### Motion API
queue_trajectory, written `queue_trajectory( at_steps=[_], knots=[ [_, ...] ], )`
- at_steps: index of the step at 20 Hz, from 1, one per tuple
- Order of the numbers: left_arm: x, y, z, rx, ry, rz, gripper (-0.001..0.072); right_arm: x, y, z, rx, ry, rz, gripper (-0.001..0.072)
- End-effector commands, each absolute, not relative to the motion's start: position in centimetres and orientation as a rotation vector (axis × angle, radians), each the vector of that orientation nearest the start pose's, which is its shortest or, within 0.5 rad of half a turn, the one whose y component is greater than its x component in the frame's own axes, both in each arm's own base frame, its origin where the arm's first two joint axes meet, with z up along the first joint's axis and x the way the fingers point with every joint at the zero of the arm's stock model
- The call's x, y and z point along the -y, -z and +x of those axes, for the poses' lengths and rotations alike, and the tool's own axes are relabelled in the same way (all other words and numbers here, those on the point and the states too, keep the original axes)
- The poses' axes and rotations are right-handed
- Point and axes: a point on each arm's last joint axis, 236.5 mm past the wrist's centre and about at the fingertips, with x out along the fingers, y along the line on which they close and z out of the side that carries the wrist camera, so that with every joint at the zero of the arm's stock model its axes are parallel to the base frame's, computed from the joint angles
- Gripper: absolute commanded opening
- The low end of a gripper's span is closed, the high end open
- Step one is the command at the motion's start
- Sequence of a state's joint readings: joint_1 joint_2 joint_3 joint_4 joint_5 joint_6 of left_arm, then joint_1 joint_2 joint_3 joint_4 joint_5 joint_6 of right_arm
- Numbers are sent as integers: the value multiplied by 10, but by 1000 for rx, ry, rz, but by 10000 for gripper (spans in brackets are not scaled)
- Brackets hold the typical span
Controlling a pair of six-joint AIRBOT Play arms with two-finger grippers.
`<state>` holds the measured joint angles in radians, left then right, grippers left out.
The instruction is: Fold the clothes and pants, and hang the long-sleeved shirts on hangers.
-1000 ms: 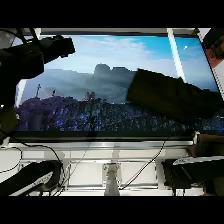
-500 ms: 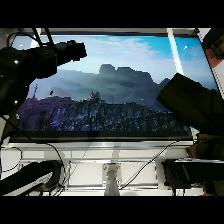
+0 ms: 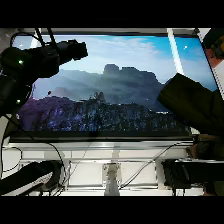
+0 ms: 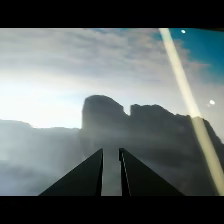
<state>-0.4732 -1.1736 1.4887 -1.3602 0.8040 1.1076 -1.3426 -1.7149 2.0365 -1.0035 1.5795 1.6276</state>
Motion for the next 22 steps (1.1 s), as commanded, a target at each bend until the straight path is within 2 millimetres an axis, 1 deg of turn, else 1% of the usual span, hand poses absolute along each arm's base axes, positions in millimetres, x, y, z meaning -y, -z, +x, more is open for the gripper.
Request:
queue_trajectory(
  at_steps=[1,2,3,4,6,8,10,12,14,16,18,20,22],
  knots=[
    [156,-269,452,-417,147,-12,136,380,-249,311,-429,275,1072,18],
    [149,-279,447,-396,133,0,64,354,-268,330,-406,167,1074,17],
    [143,-288,440,-384,126,-4,9,326,-284,350,-406,70,1074,17],
    [135,-299,429,-375,116,-13,9,298,-295,367,-415,-10,1059,17],
    [116,-321,402,-354,99,-1,9,236,-315,402,-449,-150,1011,16],
    [97,-343,372,-328,87,-4,9,177,-325,430,-491,-268,972,16],
    [78,-362,342,-303,72,-34,8,112,-326,450,-562,-395,934,16],
    [62,-375,316,-283,61,-60,8,62,-322,465,-614,-466,901,16],
    [47,-381,293,-282,46,-81,8,26,-317,474,-657,-508,862,16],
    [34,-384,274,-281,28,-94,9,-1,-313,479,-684,-542,838,17],
    [26,-393,260,-250,31,-112,9,-16,-316,485,-672,-563,838,19],
    [18,-402,244,-212,35,-132,9,-25,-320,491,-650,-571,843,19],
    [11,-411,229,-175,40,-149,9,-31,-319,492,-652,-580,843,19]
  ],
)
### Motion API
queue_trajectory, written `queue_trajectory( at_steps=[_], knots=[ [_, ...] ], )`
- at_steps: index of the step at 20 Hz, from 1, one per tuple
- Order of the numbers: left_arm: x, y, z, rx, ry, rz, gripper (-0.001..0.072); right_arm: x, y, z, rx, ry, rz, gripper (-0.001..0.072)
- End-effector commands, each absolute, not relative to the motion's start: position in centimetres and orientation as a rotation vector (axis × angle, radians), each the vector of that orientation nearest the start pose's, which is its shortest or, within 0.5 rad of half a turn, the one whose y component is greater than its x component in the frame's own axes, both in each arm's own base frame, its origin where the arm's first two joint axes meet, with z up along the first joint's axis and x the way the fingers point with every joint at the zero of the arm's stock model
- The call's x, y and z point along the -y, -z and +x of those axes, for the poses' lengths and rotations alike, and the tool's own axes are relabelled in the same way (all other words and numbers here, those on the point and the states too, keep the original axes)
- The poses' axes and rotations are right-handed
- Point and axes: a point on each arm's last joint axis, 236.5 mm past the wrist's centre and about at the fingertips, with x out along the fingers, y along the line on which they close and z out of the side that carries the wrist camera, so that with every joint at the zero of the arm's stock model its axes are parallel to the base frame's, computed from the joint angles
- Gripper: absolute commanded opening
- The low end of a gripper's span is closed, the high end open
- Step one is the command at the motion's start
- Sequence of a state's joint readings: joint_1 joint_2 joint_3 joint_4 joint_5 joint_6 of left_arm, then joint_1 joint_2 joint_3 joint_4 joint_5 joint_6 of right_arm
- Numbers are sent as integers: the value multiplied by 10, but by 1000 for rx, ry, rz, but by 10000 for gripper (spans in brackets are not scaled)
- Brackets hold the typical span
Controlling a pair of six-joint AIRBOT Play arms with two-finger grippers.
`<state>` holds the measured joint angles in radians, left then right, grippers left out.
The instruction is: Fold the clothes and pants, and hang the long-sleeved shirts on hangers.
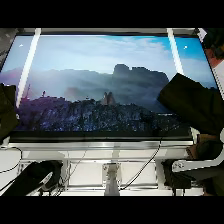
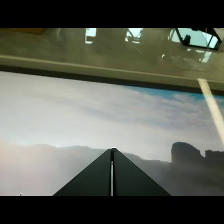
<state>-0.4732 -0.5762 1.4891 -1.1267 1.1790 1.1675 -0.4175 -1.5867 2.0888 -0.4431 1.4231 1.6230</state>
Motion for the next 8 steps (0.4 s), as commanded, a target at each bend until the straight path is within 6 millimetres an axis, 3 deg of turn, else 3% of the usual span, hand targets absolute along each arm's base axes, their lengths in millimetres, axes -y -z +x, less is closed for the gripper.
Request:
queue_trajectory(
  at_steps=[1,8],
  knots=[
    [7,-415,223,-160,42,-157,10,-32,-319,492,-653,-582,842,19],
    [-7,-429,194,-90,50,-190,10,-32,-319,492,-653,-582,842,19]
  ],
)
